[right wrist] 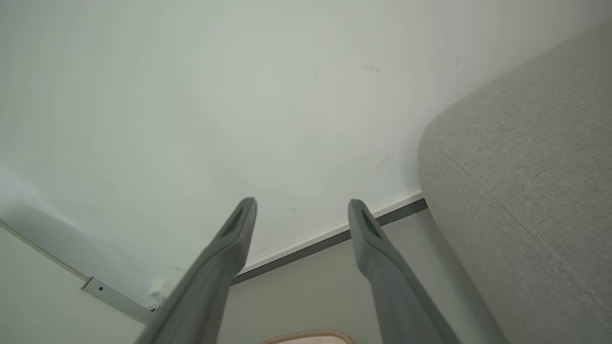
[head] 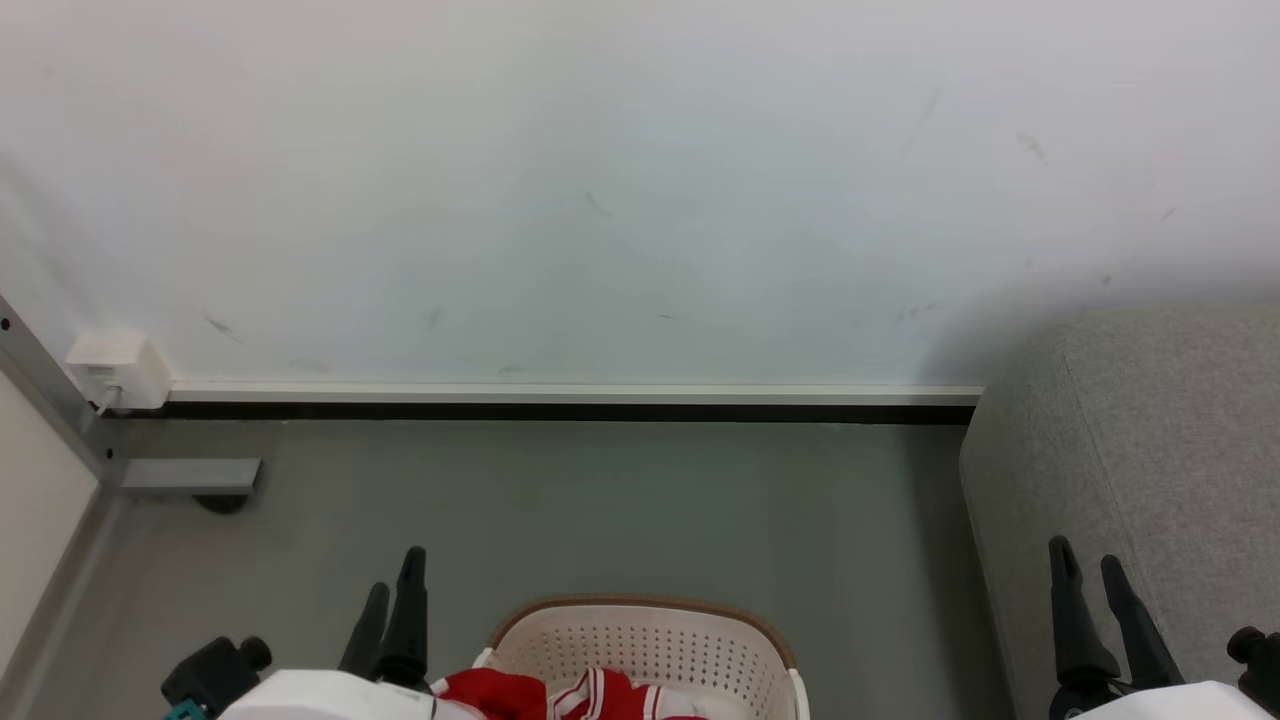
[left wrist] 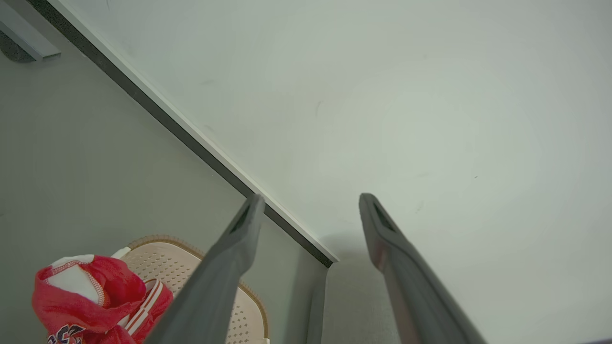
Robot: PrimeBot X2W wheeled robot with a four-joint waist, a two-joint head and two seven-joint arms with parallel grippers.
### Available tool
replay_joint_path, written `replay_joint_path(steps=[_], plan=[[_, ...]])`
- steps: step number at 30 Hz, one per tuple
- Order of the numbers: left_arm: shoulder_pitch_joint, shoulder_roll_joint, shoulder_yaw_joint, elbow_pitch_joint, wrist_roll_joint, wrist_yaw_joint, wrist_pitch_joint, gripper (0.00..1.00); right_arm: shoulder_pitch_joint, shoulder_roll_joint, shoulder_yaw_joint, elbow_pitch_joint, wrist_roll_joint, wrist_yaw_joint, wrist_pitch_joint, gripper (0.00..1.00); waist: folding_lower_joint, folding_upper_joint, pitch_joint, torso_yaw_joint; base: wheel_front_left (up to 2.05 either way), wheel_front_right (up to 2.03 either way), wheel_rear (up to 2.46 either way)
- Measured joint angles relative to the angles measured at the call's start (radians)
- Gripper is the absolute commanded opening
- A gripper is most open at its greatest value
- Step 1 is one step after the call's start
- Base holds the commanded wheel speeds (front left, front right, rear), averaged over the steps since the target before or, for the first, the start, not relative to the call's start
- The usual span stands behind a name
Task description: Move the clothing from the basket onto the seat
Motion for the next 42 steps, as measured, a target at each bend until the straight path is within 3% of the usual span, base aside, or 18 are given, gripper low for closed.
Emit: replay_joint_path(steps=[18, 42], plan=[[0.009, 0.001, -0.035, -0.033, 0.299, 0.016, -0.053, 1.00, 0.017, 0.002, 0.020, 0.033, -0.247, 0.000, -0.054, 1.00, 0.0000, 0.0000, 0.000, 0.010, 0.00, 0.00, 0.00], [0.025, 0.018, -0.016, -0.011, 0.607, 0.029, -0.111, 1.00, 0.032, 0.006, -0.016, 0.053, -0.427, 0.000, -0.110, 1.00, 0.0000, 0.0000, 0.003, 0.018, 0.00, 0.00, 0.00]])
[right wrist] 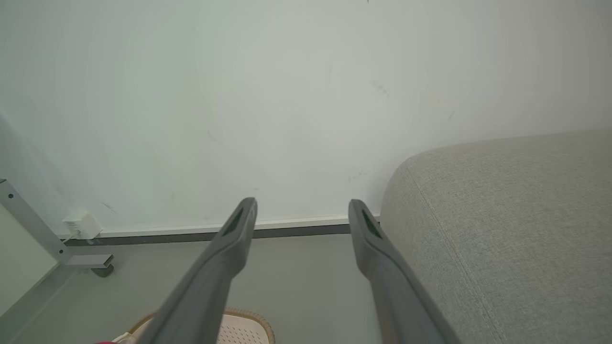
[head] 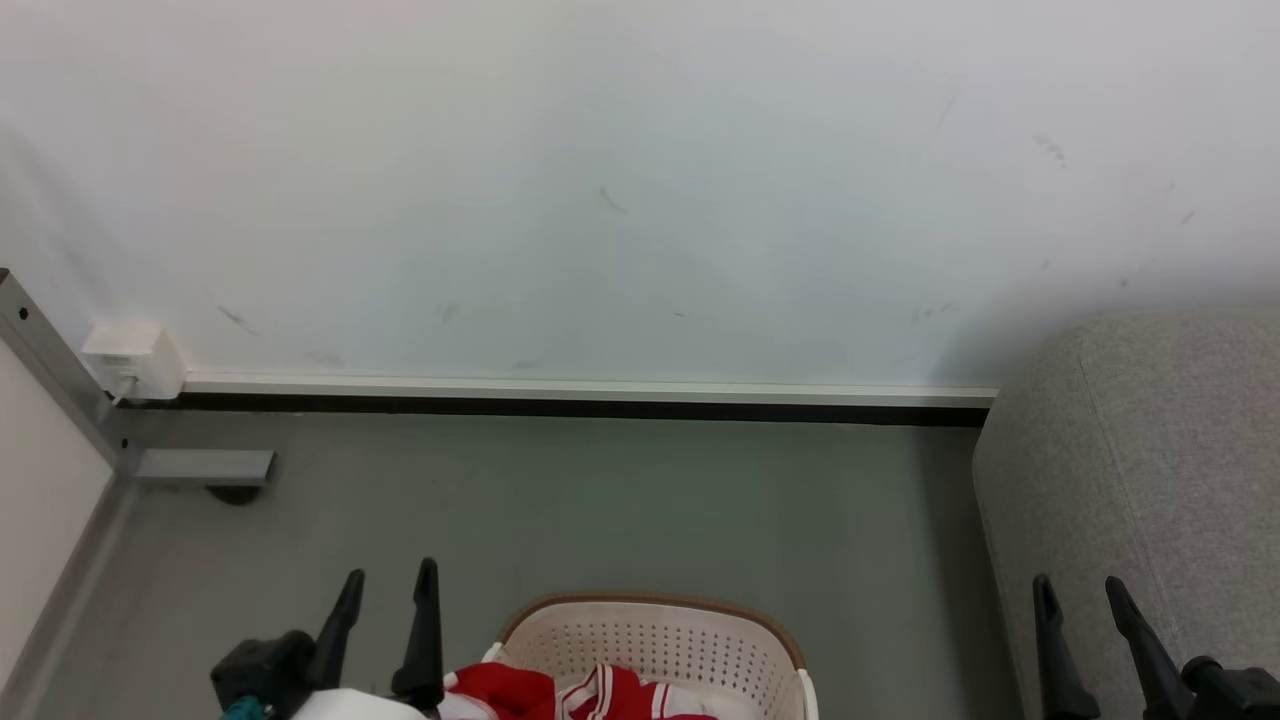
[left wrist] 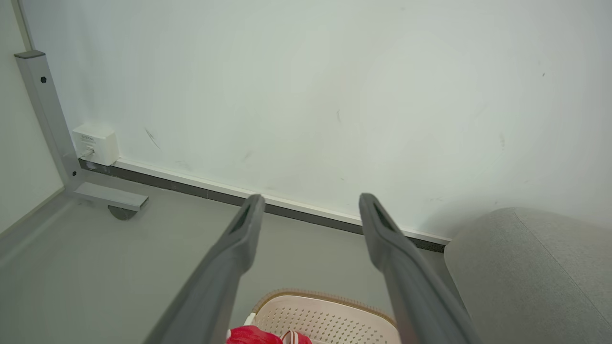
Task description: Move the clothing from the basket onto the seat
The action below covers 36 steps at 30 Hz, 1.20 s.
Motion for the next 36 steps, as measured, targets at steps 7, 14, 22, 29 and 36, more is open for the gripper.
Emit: replay_joint_path(steps=[7, 14, 22, 29, 36], plan=[[0.004, 0.002, -0.001, -0.001, 0.068, 0.004, -0.015, 1.00, 0.002, 0.000, -0.010, 0.000, -0.022, 0.000, -0.018, 1.00, 0.0000, 0.0000, 0.000, 0.004, 0.00, 0.00, 0.00], [0.006, 0.003, -0.003, 0.002, 0.130, 0.006, -0.028, 1.00, 0.003, -0.001, -0.016, 0.005, -0.071, 0.000, -0.031, 1.00, 0.0000, 0.0000, -0.002, 0.006, 0.00, 0.00, 0.00], [0.008, 0.005, 0.001, 0.008, 0.192, 0.009, -0.042, 1.00, 0.005, -0.001, -0.021, 0.013, -0.105, 0.000, -0.048, 1.00, 0.0000, 0.0000, -0.004, 0.007, 0.00, 0.00, 0.00], [0.009, 0.005, 0.016, 0.013, 0.230, 0.013, -0.058, 1.00, 0.008, -0.002, -0.030, 0.022, -0.130, 0.000, -0.060, 1.00, 0.0000, 0.0000, -0.007, 0.007, 0.00, 0.00, 0.00], [0.019, 0.004, 0.024, 0.028, 0.271, 0.008, -0.069, 1.00, 0.011, -0.002, -0.036, 0.031, -0.140, 0.000, -0.071, 1.00, 0.0000, 0.0000, -0.010, 0.008, 0.00, 0.00, 0.00]])
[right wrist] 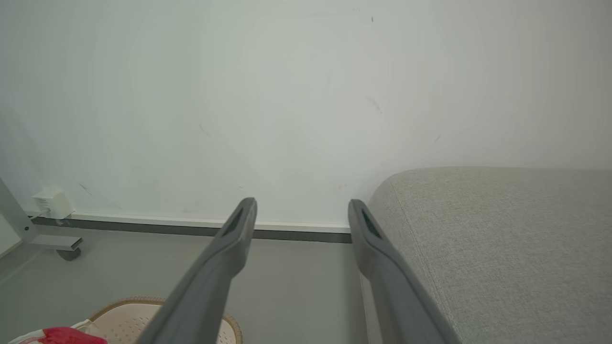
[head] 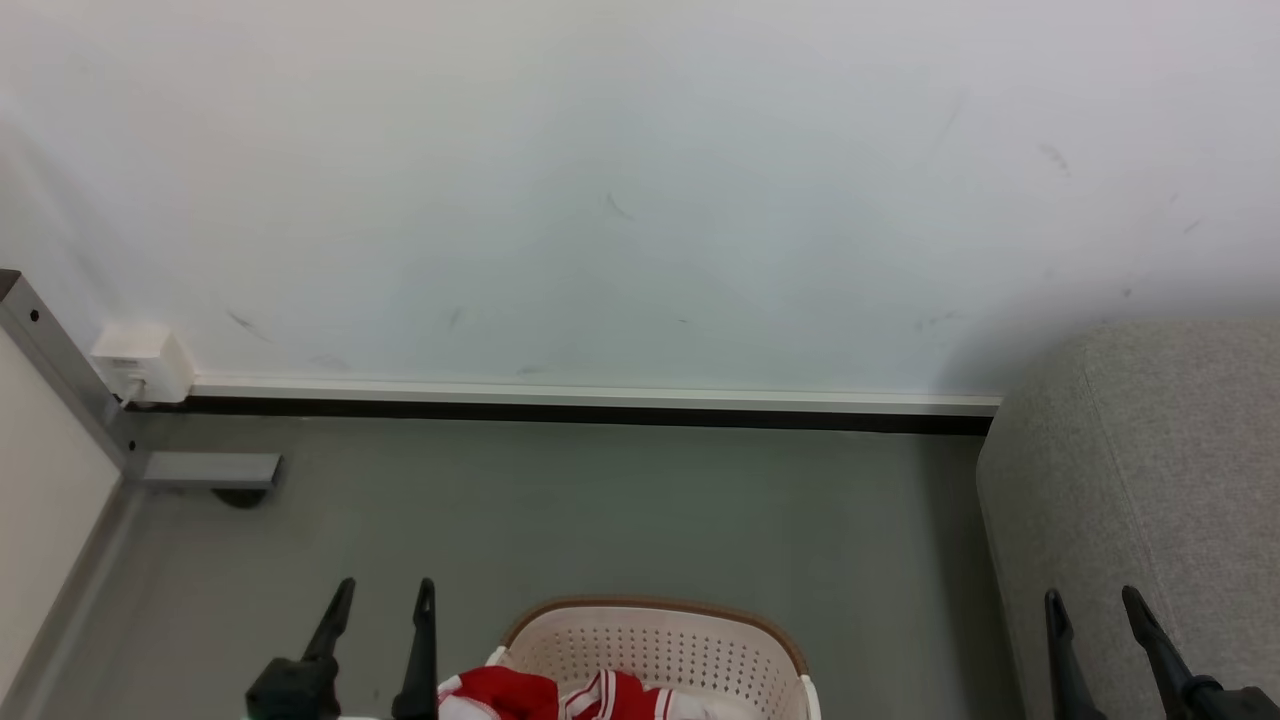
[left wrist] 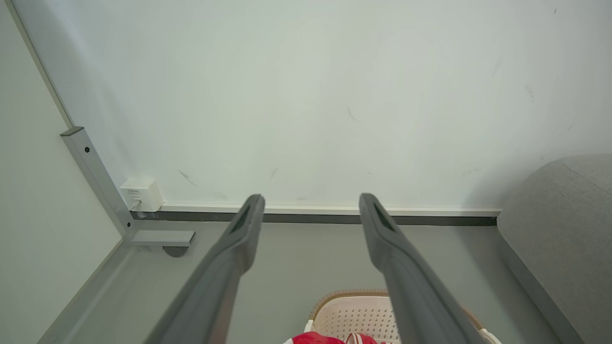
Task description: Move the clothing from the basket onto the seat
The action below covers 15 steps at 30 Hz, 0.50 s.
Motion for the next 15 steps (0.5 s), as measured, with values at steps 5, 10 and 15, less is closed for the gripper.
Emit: replay_joint_path(steps=[5, 10, 15], plan=[[0.003, -0.003, 0.005, 0.012, 0.006, -0.005, -0.005, 1.00, 0.003, 0.000, -0.014, 0.003, -0.008, 0.000, -0.006, 1.00, 0.0000, 0.0000, 0.000, 0.000, 0.00, 0.00, 0.00], [0.003, -0.007, 0.011, 0.019, 0.006, -0.013, -0.005, 1.00, 0.003, 0.000, -0.024, 0.004, -0.008, 0.000, -0.006, 1.00, 0.0000, 0.0000, 0.001, 0.001, 0.00, 0.00, 0.00], [0.002, -0.009, 0.017, 0.023, 0.006, -0.014, -0.005, 1.00, 0.003, 0.000, -0.027, 0.004, -0.008, 0.000, -0.006, 1.00, 0.0000, 0.0000, 0.000, 0.002, 0.00, 0.00, 0.00]])
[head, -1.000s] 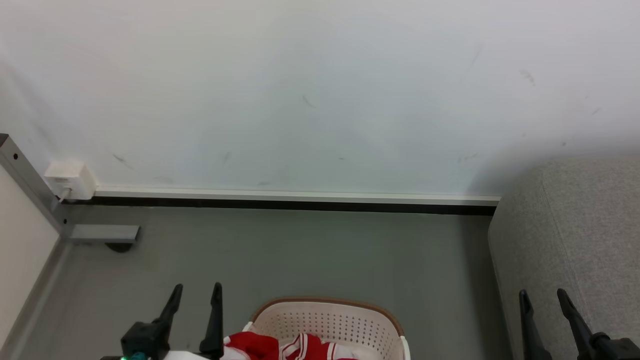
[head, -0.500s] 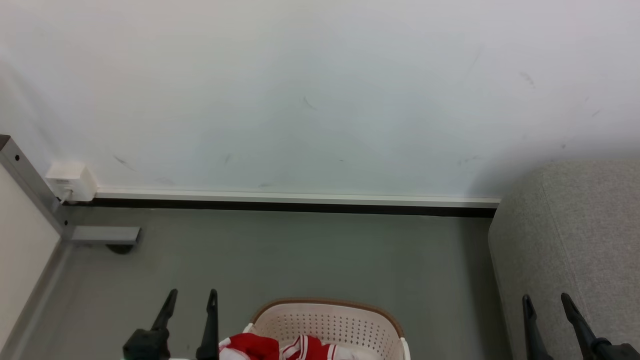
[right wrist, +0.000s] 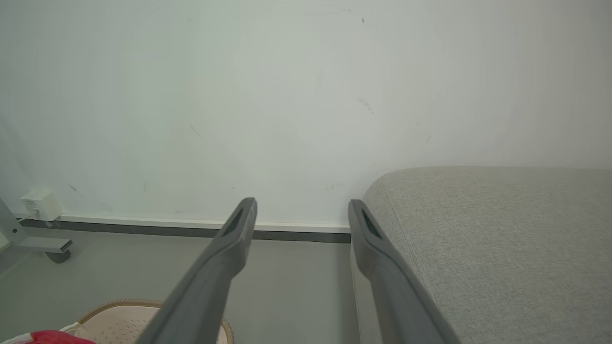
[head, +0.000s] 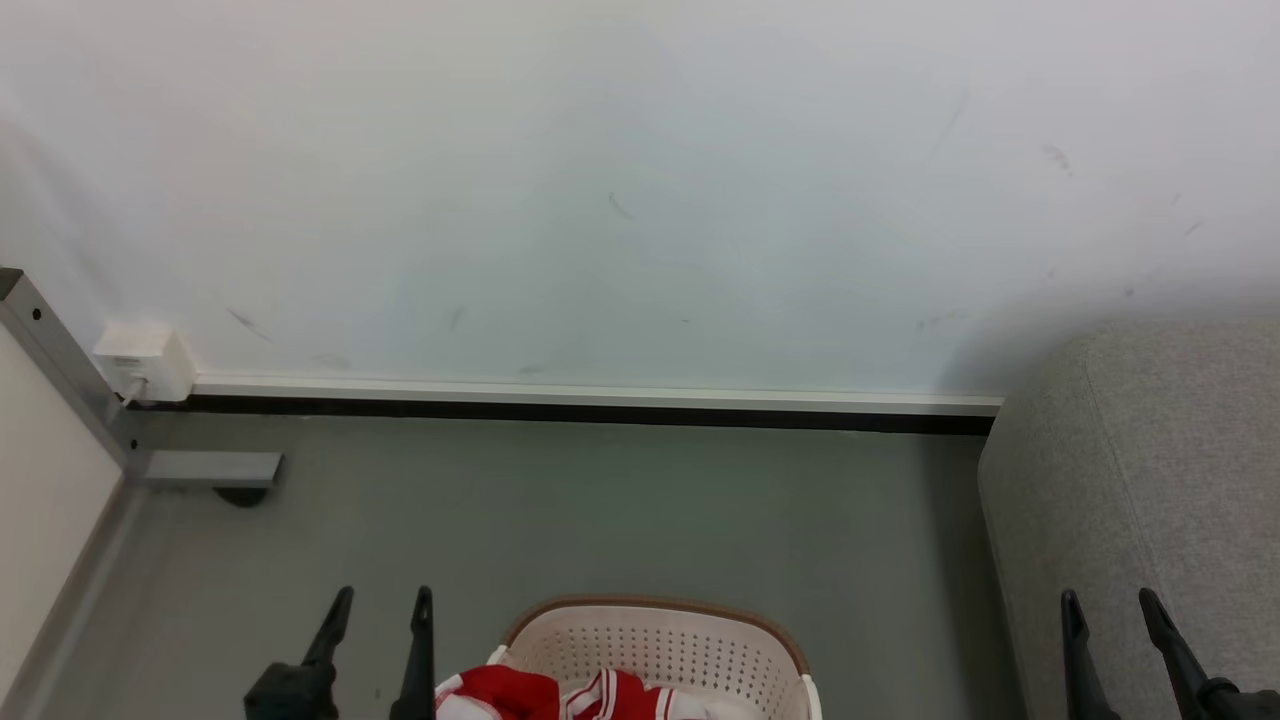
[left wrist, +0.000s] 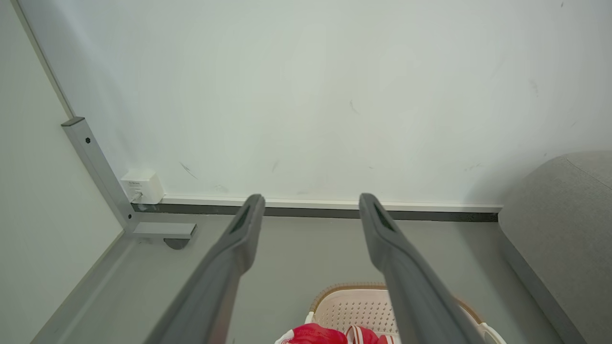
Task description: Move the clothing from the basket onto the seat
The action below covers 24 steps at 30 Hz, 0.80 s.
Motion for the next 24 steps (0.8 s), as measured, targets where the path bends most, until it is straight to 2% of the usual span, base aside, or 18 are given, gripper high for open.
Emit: replay_joint_path(steps=[24], plan=[[0.000, -0.005, 0.007, 0.002, 0.009, -0.008, 0.000, 1.00, -0.003, 0.000, 0.007, 0.000, 0.001, 0.000, 0.000, 1.00, 0.0000, 0.0000, 0.015, -0.011, 0.00, 0.00, 0.00]])
